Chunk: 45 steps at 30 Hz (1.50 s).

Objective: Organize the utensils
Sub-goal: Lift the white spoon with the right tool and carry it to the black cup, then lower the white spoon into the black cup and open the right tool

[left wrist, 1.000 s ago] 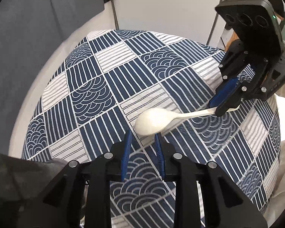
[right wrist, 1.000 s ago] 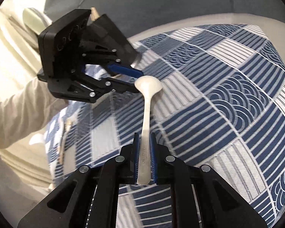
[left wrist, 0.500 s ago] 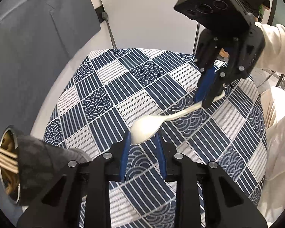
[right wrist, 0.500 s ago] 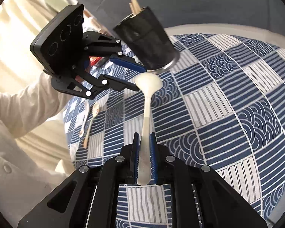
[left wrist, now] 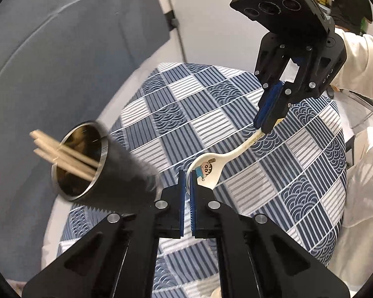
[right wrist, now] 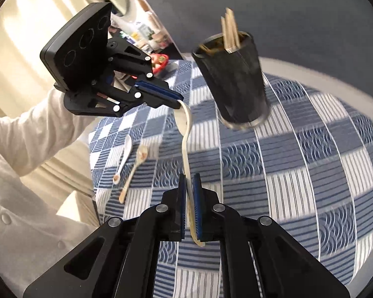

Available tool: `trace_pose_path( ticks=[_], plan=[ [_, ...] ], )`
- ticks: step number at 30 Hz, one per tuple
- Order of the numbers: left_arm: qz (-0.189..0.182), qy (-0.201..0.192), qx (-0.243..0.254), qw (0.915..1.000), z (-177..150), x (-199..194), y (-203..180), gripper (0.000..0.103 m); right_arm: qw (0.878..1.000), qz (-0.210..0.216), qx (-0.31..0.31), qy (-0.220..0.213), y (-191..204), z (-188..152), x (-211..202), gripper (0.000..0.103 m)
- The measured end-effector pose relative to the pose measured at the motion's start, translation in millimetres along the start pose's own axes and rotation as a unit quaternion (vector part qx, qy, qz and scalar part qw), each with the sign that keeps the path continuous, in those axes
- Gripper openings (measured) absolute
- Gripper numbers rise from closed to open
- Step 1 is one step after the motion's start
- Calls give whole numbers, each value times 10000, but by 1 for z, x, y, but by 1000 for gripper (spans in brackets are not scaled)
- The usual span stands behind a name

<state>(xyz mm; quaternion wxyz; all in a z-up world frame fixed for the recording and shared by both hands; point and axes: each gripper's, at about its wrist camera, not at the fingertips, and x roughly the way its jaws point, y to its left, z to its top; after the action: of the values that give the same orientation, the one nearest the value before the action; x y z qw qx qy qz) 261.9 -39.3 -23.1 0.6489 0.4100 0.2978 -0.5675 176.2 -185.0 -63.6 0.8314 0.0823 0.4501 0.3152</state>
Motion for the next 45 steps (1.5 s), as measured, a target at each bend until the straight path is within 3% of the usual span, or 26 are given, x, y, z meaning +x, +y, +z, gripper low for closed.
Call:
trace_pose_path(
  ticks=[12,20,32,45],
  plan=[
    [889,216,-56,9958,5,-72,63,4,9954,11,-693,-660,30,86,4,6],
    [1236,329,0,9918,17,-93,97,5,9910,2,-851,-1031,27,131,7,6],
    [1412,584,77,9882,21,-91,135,5,9904,24,-859,-1082,6,174,38,7],
    [1365,739,268,9875,36,-74,145,4,9929,82,-677,-976,-20,181,69,5]
  ],
)
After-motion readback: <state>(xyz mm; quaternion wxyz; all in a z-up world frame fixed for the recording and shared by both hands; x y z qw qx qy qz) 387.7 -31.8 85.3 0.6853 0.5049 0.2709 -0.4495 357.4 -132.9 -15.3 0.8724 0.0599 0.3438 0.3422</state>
